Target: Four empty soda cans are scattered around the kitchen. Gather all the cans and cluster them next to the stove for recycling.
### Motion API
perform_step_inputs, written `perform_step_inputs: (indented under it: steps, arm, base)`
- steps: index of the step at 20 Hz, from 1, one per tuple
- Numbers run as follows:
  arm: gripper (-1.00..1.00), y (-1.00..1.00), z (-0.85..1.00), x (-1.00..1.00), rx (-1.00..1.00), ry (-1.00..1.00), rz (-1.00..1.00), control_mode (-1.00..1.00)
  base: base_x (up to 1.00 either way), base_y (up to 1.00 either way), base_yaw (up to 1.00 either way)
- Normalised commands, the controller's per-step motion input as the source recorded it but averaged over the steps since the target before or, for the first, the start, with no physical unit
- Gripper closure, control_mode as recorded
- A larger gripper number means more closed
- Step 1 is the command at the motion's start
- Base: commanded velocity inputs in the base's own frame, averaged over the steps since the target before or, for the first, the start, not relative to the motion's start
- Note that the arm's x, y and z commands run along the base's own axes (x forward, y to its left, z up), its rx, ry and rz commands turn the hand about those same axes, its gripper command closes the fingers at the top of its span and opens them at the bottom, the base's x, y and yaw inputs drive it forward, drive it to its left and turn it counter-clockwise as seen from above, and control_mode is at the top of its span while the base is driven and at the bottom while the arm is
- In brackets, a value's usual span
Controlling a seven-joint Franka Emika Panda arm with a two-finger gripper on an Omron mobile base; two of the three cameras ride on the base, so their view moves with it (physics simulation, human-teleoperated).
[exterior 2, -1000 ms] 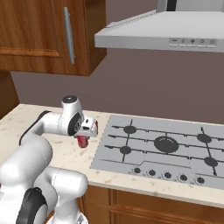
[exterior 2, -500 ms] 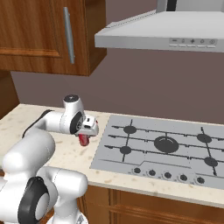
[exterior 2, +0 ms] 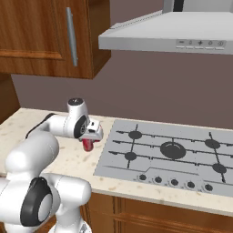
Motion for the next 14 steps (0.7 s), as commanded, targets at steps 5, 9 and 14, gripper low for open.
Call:
perform_step_inputs:
  steps: [5,9,14]
  arm:
    - [1.00,0.00,0.00,0.23,0.00,0.00,0.00,-1.00]
    - [1.00,0.00,0.00,0.21,0.00,0.00,0.00,-1.00]
    - [1.00,0.00,0.00,0.11,0.00,0.00,0.00,-1.00]
  base:
    - [0.00,0.00,0.00]
    - [0.00,0.00,0.00]
    - [0.00,0.00,0.00]
